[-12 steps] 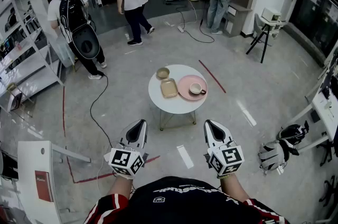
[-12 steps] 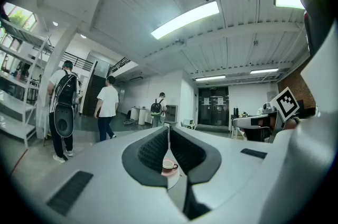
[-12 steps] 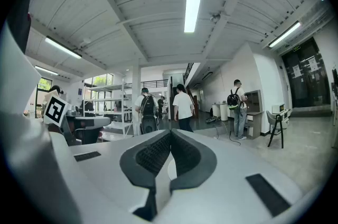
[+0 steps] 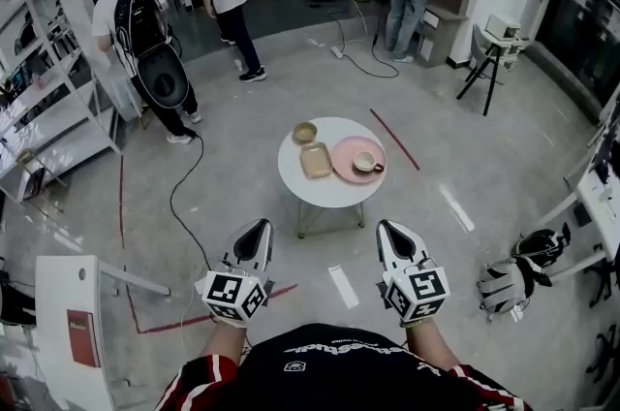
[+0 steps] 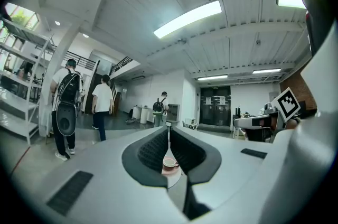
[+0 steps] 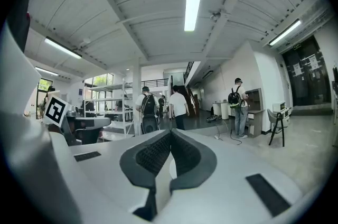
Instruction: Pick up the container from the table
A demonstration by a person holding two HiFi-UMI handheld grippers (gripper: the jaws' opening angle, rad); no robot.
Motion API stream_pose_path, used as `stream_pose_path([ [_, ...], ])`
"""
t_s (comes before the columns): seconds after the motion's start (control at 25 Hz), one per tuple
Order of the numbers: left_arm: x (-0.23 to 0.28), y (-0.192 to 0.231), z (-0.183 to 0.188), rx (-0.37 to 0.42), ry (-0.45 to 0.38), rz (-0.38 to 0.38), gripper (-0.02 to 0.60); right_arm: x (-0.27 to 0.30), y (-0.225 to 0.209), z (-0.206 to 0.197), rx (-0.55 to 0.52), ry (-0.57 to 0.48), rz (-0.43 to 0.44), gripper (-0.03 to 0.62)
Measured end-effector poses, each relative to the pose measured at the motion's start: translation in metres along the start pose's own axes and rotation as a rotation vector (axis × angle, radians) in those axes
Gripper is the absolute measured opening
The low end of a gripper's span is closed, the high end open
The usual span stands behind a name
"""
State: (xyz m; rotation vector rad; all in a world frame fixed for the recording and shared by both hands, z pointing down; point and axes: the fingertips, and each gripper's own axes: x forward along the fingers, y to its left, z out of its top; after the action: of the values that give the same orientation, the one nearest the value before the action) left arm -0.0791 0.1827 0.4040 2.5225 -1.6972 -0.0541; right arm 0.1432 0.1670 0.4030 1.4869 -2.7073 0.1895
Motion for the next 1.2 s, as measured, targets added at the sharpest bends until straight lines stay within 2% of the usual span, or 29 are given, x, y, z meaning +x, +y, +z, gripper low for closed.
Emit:
stream_pose_path([
  [0.16,0.0,0.003,0.0,-0.005,0.001,0.001,0.031,0.001,0.001,0.003,0.006,-0.017,-0.001,0.014],
  [0.28,0.001,-0.003,0.002,-0.003,-0.001,-0.006,0.031,-0.002,-0.002,0.004,0.05,-0.035,0.008,0.015],
  [0.52,-0.001,-0.006,0.004,0.004,-0.002,-0.011,0.031,-0.002,-0.002,0.001,0.046,-0.017,0.009,0.015],
  [0.68,-0.002,-0.01,0.005,0.006,-0.002,-0.006,0.031,-0.005,-0.003,0.0,0.085,-0.015,0.028,0.015],
  [1.2,0.007,-0.028,0.0,0.011,0.006,0.014,0.031,-0.013,-0.019,-0.005,0.081,-0.006,0.062,0.015],
])
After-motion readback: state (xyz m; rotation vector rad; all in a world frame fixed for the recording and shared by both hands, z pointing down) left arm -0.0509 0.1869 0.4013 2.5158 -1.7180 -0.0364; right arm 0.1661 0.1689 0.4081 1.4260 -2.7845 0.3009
